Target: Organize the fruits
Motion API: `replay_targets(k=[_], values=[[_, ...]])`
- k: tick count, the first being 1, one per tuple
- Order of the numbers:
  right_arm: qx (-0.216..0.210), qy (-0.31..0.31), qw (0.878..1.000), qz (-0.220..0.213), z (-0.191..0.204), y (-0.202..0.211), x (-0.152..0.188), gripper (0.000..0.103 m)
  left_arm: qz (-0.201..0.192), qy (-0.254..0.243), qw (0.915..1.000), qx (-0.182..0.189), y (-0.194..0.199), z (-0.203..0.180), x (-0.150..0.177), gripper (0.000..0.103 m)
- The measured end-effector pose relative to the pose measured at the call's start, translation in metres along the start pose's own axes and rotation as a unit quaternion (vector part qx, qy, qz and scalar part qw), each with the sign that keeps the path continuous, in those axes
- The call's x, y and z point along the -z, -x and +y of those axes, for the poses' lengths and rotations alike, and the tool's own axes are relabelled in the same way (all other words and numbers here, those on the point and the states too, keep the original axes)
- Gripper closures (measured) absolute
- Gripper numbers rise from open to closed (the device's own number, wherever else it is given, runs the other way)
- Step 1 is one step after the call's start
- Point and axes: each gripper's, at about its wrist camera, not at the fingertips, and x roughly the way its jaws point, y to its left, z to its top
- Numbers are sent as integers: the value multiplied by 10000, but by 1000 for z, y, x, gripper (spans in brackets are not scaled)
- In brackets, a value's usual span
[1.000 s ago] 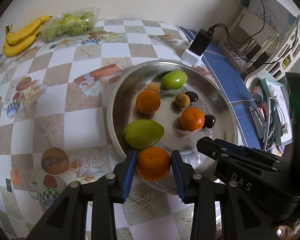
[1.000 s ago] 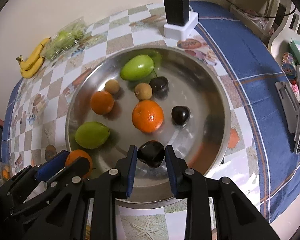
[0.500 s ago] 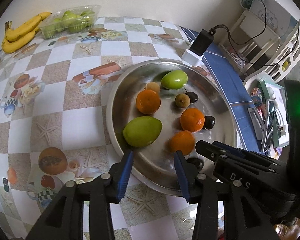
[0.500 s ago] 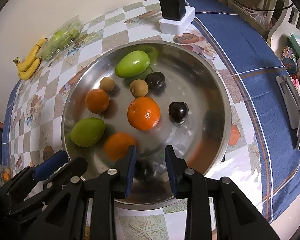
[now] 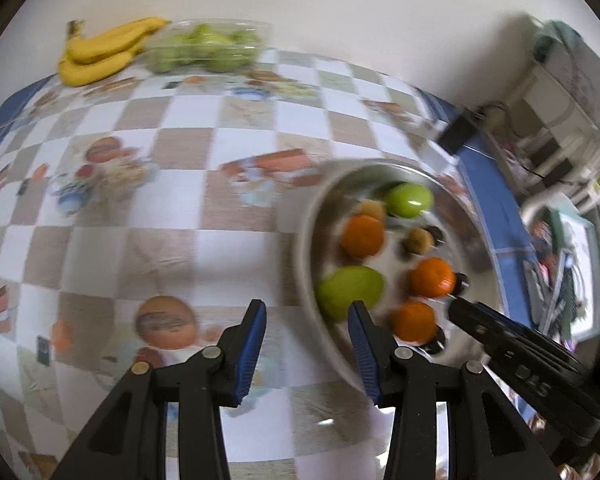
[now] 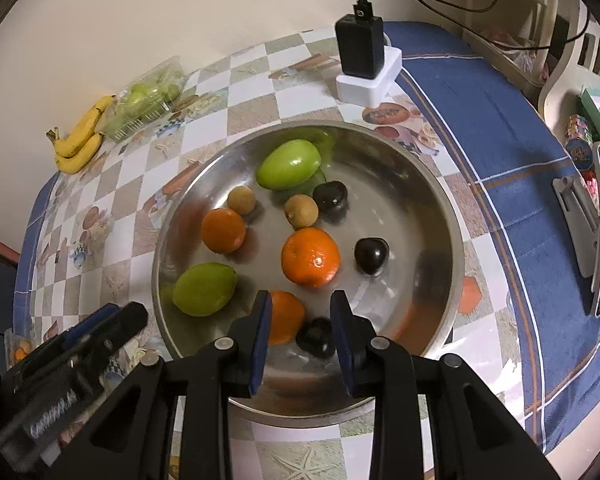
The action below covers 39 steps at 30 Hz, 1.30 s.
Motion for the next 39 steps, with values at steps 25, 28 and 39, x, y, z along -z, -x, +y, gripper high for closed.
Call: replay_targets(k=[25, 28, 39], values=[[-38, 303, 9995, -38, 17, -12, 3, 4, 76, 631, 9891, -1327, -15, 60, -1, 0], [-44, 386, 9992, -111, 21, -10, 4, 4, 41, 647, 9892, -1315, -14, 63, -1, 0], [-29, 658, 9977, -151, 43, -5, 9, 4, -308, 529, 9844, -1647, 1, 72, -2, 0]])
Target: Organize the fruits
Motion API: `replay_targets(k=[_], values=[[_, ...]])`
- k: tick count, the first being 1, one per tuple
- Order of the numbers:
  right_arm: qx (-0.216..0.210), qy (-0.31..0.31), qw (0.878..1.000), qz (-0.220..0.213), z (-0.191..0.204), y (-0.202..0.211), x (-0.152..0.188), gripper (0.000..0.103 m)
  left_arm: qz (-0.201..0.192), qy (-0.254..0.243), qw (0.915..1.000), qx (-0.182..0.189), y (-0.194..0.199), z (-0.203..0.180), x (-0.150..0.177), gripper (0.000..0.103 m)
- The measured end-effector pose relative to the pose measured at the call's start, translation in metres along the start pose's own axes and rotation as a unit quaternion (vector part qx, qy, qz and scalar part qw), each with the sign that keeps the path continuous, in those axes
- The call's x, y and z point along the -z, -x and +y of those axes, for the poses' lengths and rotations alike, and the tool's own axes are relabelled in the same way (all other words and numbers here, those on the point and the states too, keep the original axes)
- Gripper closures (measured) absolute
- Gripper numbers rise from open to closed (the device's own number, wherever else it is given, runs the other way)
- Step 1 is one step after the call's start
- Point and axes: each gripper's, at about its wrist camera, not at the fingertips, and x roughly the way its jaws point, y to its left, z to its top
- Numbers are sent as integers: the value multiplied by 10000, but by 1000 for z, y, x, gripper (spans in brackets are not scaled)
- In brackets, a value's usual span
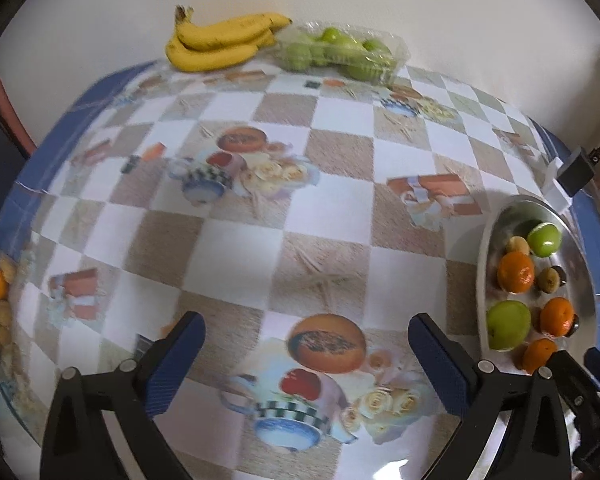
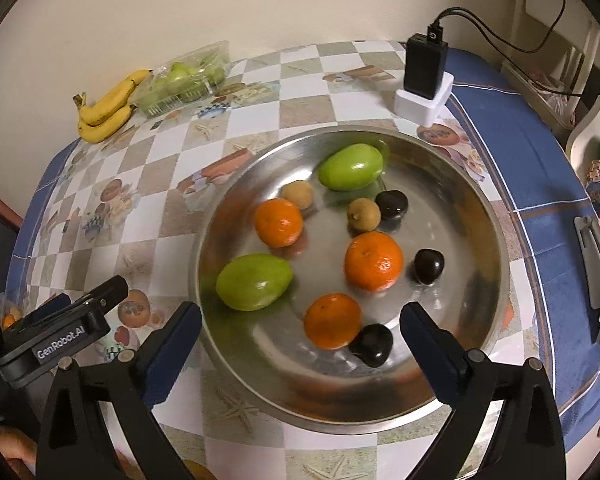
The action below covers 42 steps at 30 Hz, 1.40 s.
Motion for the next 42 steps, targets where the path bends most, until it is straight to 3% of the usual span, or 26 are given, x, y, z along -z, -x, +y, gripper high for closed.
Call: replay_targets(k=[4, 12, 25, 42], values=[[34, -17, 10000, -6, 5, 3, 0, 4, -103, -42, 9995, -294, 6, 7, 1, 0], [109, -9, 9999, 47, 10, 13, 8, 4, 139, -214, 9969, -750, 13, 11, 12, 0], [244, 124, 9996, -35, 16, 39, 35, 4, 297, -77, 9983, -501, 38, 34, 32, 0], [506, 458, 9964, -503, 29, 64, 54, 4, -165, -157, 9987, -460, 80, 43, 38, 0]])
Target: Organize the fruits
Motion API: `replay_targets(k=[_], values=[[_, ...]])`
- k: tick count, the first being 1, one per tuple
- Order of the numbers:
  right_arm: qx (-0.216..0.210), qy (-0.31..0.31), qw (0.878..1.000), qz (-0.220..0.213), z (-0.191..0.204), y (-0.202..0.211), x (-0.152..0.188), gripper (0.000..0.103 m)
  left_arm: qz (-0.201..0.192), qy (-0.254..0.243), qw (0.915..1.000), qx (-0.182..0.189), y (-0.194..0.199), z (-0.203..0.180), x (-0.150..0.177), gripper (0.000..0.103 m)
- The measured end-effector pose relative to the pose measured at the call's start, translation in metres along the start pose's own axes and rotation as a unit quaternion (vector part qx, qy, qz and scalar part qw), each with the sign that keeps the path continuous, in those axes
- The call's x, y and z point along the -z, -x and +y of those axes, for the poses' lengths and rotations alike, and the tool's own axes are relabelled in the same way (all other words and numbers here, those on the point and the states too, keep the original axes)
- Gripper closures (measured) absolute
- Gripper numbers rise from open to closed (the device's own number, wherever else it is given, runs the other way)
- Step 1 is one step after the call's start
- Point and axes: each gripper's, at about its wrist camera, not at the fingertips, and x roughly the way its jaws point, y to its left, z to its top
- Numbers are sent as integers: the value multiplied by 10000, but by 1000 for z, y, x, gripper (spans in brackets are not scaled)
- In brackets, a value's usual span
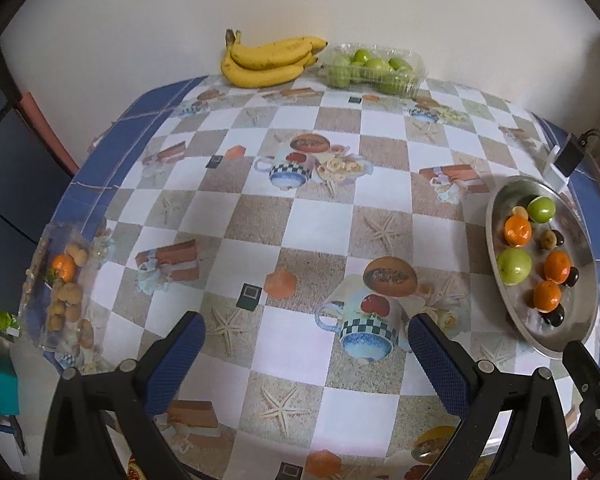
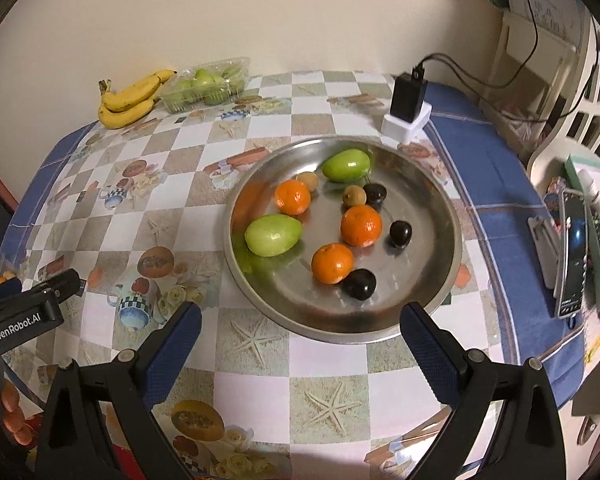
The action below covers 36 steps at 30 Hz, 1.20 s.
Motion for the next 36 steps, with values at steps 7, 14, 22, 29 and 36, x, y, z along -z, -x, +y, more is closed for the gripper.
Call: replay_targets(k=[7, 14, 22, 29, 36], values=[[86, 101, 9999, -102, 3, 4, 0, 4, -239, -136, 9996, -53, 9, -5, 0, 0], [78, 32, 9999, -105, 0, 3, 0, 4, -284, -239, 9993, -79, 11, -11, 0, 0], [91, 26, 9999, -109, -1, 4, 0, 4, -230, -278, 9993, -14, 9, -13, 1, 0], [114, 62, 9999, -100, 1, 3, 1, 4, -227, -273, 9994, 0, 8, -13, 1, 0], [131, 112, 9998, -70, 2, 1, 1, 4, -224, -281, 9994, 11, 8, -12, 1, 0]])
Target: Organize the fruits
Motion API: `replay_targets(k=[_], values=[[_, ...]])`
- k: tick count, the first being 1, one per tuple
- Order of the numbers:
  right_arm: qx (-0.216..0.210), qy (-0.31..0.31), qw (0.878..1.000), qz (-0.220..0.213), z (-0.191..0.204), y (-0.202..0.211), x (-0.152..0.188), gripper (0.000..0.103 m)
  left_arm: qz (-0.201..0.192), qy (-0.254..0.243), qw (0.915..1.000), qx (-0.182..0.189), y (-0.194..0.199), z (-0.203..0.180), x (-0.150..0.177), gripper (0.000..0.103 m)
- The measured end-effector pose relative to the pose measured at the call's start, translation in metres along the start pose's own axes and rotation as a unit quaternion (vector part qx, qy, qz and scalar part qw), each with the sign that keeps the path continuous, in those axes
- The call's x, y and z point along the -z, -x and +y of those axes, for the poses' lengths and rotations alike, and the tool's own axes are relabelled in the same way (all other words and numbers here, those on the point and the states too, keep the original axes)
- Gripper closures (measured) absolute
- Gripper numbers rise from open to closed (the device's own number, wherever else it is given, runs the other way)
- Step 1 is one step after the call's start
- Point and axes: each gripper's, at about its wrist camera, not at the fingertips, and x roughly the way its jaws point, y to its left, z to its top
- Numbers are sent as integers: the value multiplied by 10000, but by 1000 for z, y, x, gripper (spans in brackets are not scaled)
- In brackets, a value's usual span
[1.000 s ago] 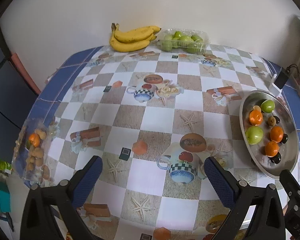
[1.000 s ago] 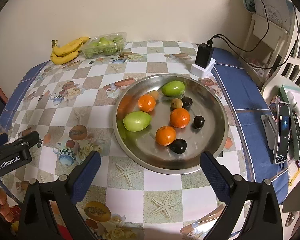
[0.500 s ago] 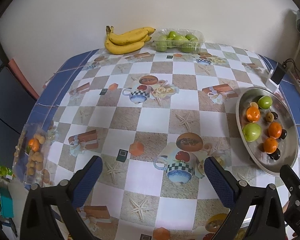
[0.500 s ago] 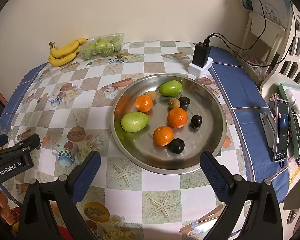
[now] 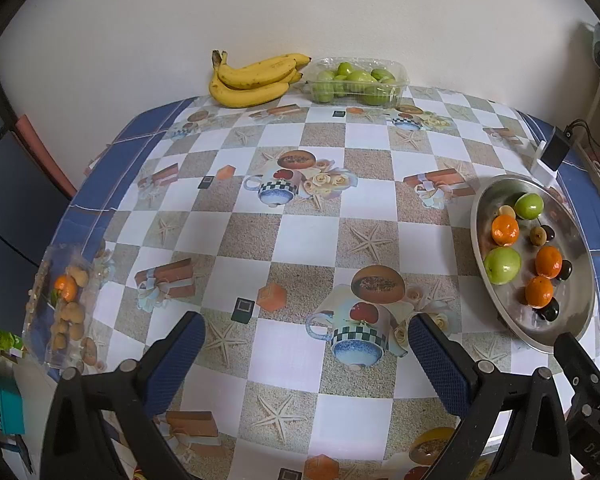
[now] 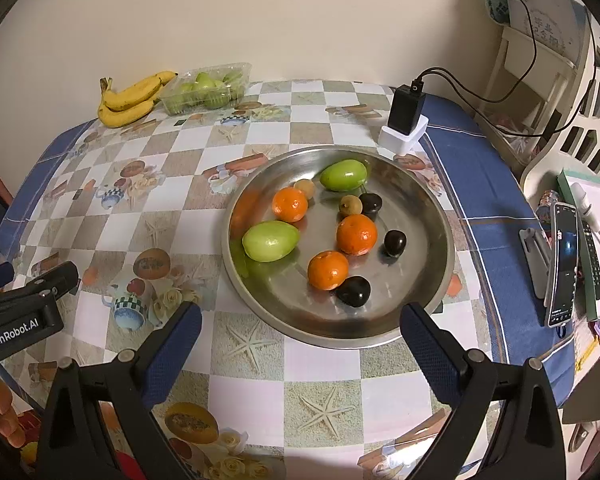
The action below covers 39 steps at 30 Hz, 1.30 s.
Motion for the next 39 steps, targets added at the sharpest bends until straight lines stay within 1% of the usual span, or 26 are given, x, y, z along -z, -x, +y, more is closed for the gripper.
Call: replay_targets(k=[10, 39], values=[[-7, -41, 10000, 22, -2, -1, 0, 4, 78, 60, 10000, 11, -3, 1, 1, 0], [-36, -179, 9998, 67, -7, -3, 0, 4, 121, 103, 9999, 22, -6, 2, 1, 0]])
